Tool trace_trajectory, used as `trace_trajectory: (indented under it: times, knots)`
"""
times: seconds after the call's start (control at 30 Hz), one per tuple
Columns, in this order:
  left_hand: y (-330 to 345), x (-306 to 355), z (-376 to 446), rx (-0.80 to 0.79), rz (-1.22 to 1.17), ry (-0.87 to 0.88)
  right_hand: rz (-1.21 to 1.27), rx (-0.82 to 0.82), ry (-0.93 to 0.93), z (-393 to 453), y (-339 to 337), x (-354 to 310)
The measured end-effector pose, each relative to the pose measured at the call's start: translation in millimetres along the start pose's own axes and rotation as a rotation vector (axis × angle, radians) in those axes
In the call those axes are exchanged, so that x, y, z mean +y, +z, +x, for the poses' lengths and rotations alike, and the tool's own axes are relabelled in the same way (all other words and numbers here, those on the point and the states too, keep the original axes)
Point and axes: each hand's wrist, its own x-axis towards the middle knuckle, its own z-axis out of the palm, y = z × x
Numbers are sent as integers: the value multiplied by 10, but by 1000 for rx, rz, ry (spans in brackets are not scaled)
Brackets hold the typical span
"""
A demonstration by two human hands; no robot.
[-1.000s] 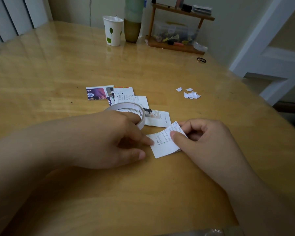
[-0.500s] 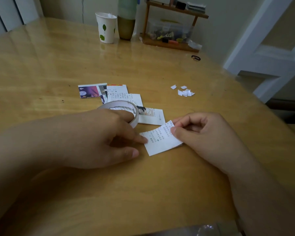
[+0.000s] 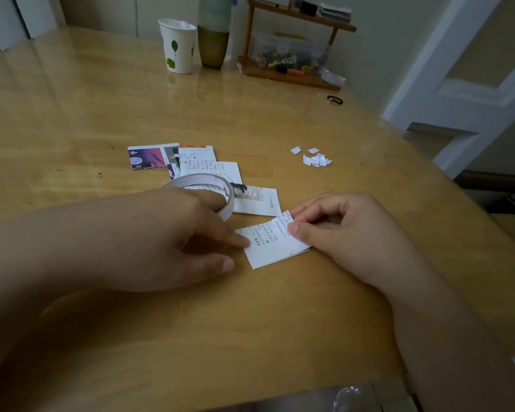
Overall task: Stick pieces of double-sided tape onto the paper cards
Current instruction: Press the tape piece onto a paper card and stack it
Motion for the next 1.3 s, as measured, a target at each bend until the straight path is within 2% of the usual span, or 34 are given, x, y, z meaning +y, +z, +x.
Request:
trace_trajectory:
  times: [0.1,0.23,0.57,0.73,1.0,1.13,1.3]
  knots:
    - [22,29,-8,23,-25,3,10,-7,2,-1,4,11]
    - [77,84,-13,177,-148,27,29,-11,-1,-7,10,14]
    - [81,85,-17,203,-174,34,14,-19,-11,-17,11,8]
    - [8,3,-8,47,-15,25,6,-16,-14,-18,5,8]
    - [8,-24,3,56,10,55,-19,-8,-22,-22,11,-1]
    - [5,5,0,38,-12,7,-30,10,-14,-30,30,-2]
    - [12,20,5,11,0,-43,-34,113,-10,-66,99,-17]
